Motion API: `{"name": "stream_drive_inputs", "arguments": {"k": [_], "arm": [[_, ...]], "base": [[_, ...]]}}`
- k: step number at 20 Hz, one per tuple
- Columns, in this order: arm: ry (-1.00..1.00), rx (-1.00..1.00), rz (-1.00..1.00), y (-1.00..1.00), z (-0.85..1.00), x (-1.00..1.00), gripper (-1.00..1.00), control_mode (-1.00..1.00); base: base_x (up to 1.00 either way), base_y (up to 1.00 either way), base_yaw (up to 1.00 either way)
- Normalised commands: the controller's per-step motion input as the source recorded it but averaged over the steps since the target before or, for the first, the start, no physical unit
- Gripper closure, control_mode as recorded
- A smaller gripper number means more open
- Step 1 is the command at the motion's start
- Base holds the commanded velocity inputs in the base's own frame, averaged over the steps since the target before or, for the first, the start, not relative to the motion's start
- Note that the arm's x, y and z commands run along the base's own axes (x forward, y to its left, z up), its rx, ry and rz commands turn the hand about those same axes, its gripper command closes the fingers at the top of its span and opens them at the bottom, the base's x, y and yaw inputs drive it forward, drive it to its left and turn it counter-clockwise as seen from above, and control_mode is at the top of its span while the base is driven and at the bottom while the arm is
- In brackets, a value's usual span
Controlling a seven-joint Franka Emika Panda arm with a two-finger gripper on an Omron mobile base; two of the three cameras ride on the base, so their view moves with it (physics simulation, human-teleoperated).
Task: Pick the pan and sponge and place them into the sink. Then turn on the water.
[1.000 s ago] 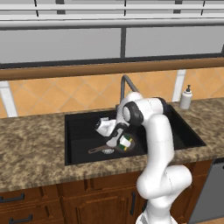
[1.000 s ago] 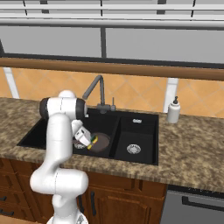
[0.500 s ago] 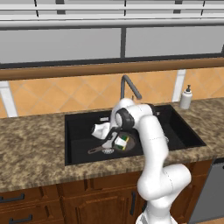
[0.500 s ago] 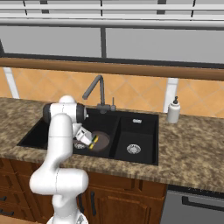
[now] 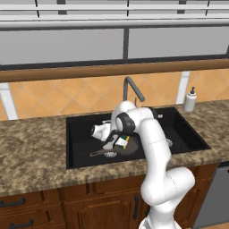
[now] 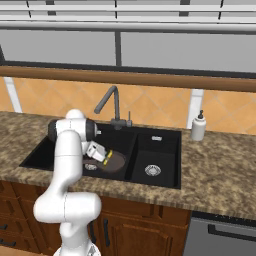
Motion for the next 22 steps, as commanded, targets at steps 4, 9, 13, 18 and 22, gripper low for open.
{"name": "stream_drive_inputs", "arguments": {"k": [4,9,13,18,22], "arm": [[-0.18,0.07,0.02,0.00,0.00,-0.44,-1.00,-1.00],[-0.09,0.07,0.07,0.02,0.02,-0.60,-1.00,-1.00],[-0.25,0.00,0.08,0.03,0.23,-0.64,-1.00,-1.00],[-0.49,0.00,0.06,0.09,0.61,-0.87,-1.00,-1.00],[-0.46,0.06,0.06,0.20,0.83,-1.00,-1.00,-1.00]], "base": [[0.00,0.00,0.00],[0.00,0.00,0.00],[0.00,0.00,0.00],[0.00,0.00,0.00],[0.00,0.00,0.00]]}}
